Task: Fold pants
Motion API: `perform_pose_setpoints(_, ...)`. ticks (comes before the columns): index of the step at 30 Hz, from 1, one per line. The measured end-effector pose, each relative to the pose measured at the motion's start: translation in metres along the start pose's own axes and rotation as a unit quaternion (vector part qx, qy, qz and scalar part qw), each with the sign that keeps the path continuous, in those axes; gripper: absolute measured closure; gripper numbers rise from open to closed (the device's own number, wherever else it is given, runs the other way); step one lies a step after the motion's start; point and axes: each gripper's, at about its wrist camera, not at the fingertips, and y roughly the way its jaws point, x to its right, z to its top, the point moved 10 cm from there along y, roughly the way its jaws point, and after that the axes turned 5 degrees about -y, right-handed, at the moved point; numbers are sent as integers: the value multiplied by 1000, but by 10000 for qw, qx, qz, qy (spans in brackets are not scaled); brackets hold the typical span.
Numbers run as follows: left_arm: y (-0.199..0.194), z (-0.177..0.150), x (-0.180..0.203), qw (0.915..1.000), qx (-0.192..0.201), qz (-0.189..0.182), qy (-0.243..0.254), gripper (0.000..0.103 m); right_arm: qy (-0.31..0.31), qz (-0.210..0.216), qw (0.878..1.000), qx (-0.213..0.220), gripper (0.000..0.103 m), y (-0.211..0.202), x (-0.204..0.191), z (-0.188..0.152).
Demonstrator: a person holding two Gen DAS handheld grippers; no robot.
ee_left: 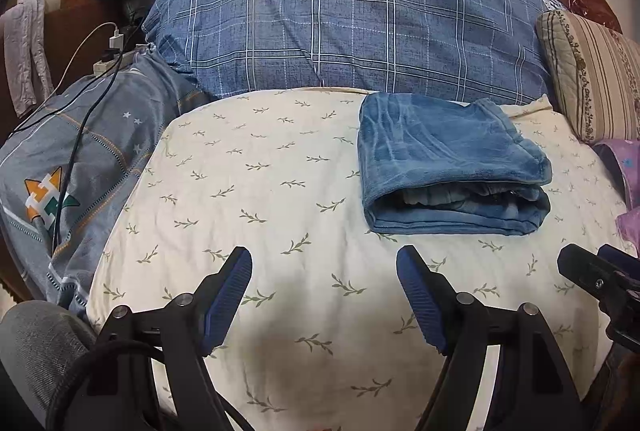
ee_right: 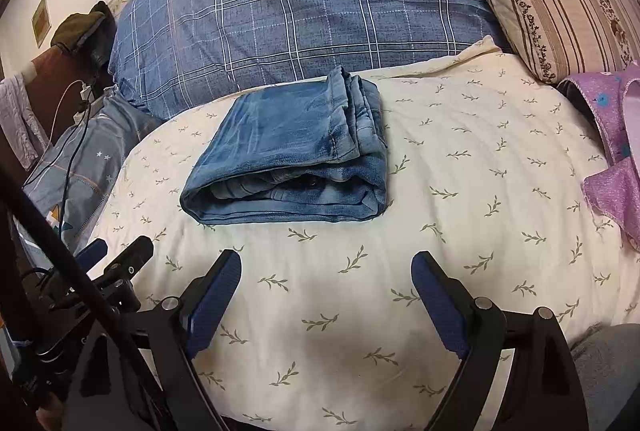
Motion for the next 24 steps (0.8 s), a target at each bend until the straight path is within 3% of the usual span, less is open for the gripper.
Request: perform_pose_setpoints(24, -3, -2, 4, 10000, 1, -9, 38, 28, 1, 1, 10000, 30, 15, 0, 3, 2)
